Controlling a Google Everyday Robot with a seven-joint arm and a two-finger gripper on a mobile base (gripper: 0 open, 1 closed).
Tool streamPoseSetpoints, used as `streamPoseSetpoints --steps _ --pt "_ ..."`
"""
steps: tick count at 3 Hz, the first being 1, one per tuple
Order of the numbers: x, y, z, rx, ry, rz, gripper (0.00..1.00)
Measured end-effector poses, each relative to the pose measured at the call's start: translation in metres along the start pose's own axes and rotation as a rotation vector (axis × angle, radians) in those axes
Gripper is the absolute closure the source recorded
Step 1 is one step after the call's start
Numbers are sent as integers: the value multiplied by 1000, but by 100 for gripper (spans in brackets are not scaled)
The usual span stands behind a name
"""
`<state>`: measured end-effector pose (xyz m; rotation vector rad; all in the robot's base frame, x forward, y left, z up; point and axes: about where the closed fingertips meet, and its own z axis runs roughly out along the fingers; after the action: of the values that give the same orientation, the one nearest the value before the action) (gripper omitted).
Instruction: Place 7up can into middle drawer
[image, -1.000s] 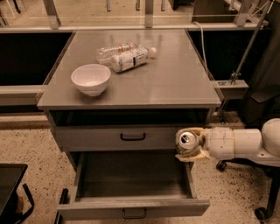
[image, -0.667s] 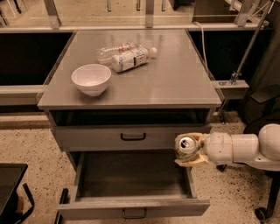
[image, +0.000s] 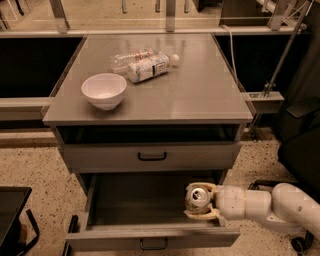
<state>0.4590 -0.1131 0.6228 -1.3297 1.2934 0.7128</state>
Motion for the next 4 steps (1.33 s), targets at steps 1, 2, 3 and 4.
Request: streamPoseSetpoints --steps 1,2,3,4 --pt "27 32 44 63 -28 3 100" --pt "23 56 93 65 9 -78 100" --pt "35 45 93 116 60 -71 100" --pt "47 39 101 106 69 -61 100"
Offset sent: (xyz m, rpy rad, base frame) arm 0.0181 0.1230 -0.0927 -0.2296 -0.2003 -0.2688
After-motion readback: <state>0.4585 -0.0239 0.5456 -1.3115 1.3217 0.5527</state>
